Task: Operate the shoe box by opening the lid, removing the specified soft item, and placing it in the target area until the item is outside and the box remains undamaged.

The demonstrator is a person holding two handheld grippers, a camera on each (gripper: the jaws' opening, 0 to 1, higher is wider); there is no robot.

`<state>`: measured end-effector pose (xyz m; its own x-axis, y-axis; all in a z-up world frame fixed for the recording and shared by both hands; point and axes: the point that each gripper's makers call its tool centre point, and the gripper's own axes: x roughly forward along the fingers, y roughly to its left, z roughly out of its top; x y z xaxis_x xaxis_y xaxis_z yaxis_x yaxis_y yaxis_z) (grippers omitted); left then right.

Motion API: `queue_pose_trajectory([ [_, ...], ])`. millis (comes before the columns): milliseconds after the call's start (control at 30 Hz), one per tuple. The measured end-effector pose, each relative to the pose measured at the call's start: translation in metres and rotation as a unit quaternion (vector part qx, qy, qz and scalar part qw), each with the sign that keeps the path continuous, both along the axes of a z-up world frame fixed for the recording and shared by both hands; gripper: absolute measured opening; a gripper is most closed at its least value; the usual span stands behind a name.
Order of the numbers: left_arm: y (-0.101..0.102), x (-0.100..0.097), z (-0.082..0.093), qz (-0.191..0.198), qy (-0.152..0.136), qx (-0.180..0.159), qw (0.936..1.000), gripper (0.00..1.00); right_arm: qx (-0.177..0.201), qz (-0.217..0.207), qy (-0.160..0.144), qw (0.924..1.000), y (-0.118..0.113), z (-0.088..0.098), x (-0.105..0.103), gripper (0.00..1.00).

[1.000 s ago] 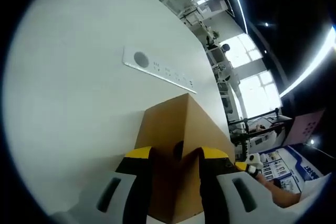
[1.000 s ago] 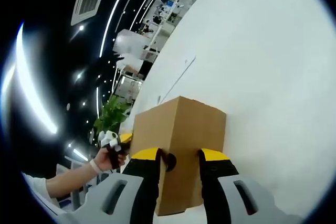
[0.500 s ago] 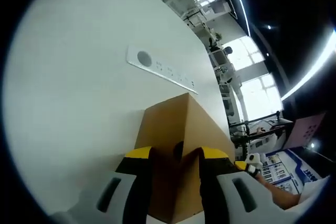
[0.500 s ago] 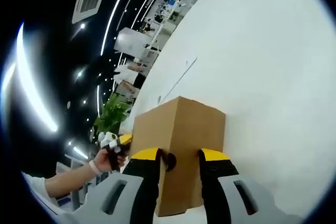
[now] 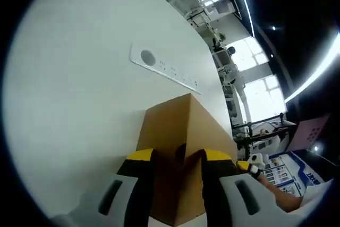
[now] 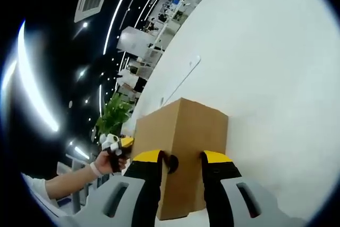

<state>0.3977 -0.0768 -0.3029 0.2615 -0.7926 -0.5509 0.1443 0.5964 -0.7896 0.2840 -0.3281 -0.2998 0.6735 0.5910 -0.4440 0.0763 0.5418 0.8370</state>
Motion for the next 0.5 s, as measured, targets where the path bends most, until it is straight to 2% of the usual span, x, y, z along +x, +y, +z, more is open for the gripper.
queue_pose_trajectory([
  [500,-0.0006,-0.0002,0.0014,0.011,-0.006,-0.002,0.9999,0.34,-0.001,0.004,-0.001,1.0000,0.0001,0.0009,-0.0003,0.28],
])
